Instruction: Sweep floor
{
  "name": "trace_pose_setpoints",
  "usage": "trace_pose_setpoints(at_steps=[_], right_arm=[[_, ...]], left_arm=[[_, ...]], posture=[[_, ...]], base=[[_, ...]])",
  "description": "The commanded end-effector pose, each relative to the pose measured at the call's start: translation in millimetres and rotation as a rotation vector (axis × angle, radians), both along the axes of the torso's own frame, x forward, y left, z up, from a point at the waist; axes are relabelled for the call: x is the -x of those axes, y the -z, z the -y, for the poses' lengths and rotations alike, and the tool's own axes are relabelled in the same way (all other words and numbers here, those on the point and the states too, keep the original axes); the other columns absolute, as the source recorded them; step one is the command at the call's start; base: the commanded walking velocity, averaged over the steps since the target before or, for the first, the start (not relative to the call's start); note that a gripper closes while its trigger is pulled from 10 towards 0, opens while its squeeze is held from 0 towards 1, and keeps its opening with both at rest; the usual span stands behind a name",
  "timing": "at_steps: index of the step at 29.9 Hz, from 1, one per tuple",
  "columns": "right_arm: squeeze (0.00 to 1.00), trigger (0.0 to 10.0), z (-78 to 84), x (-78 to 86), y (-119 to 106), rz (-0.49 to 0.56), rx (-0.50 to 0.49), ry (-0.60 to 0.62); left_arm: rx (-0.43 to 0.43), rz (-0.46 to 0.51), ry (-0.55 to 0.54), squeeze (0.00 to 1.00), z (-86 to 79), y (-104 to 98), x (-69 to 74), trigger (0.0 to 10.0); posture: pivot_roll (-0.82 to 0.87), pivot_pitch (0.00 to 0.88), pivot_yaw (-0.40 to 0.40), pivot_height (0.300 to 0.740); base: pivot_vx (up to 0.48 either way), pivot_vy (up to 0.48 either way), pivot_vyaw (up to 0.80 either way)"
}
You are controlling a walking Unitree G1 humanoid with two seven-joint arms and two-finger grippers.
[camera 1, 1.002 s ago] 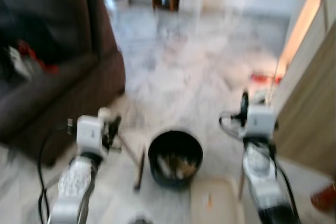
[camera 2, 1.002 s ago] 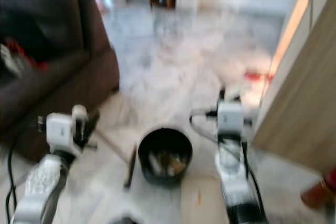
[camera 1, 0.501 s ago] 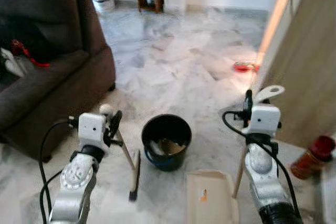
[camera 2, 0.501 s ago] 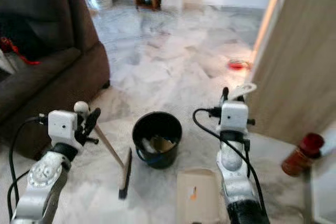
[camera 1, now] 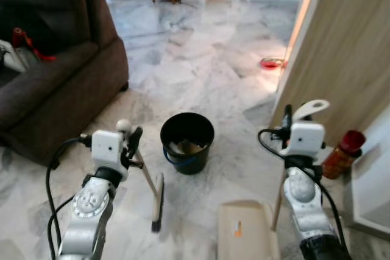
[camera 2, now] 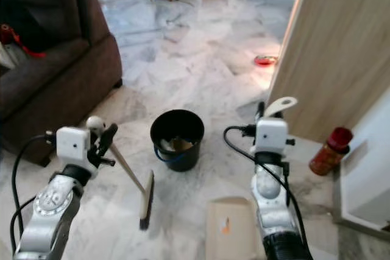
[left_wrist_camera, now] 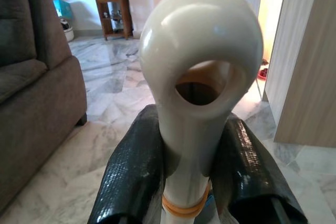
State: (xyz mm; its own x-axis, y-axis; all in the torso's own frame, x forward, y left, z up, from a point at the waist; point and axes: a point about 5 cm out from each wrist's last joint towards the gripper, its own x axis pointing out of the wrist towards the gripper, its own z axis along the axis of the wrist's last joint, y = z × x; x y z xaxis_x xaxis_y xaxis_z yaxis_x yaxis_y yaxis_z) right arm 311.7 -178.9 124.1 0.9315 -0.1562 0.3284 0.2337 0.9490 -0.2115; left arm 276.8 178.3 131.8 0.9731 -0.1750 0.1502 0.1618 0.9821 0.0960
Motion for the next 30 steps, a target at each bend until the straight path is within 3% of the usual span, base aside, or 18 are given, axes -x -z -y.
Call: trace_pose_setpoints(at_steps=[1,13,30], right_arm=[[0.0,10.0,-1.7,-0.4,-8,0.037,-0.012,-0.006],[0.0,10.0,-8.1,0.6,-7,0.039,-0.016,-0.016],[0.0,10.0,-10.4,-2.1,-7,0.033,-0.011,-0.036]], left_arm=[[-0.009,0.041,0.001,0.0,1.1,-7,-4.0,10.0],[-0.012,0.032,0.006,0.0,-1.3,-4,-5.8,10.0],[-0.023,-0.003,-0.053,0.0,-11.4,14,-18.0,10.0]], posture=[[-0.04,0.102,0.056,0.74],[-0.09,0.077,0.068,0.74],[-0.1,0.041,0.064,0.74]], base=[[-0.266,0.0,0.0],[-0.266,0.0,0.0],[0.0,0.0,0.0]])
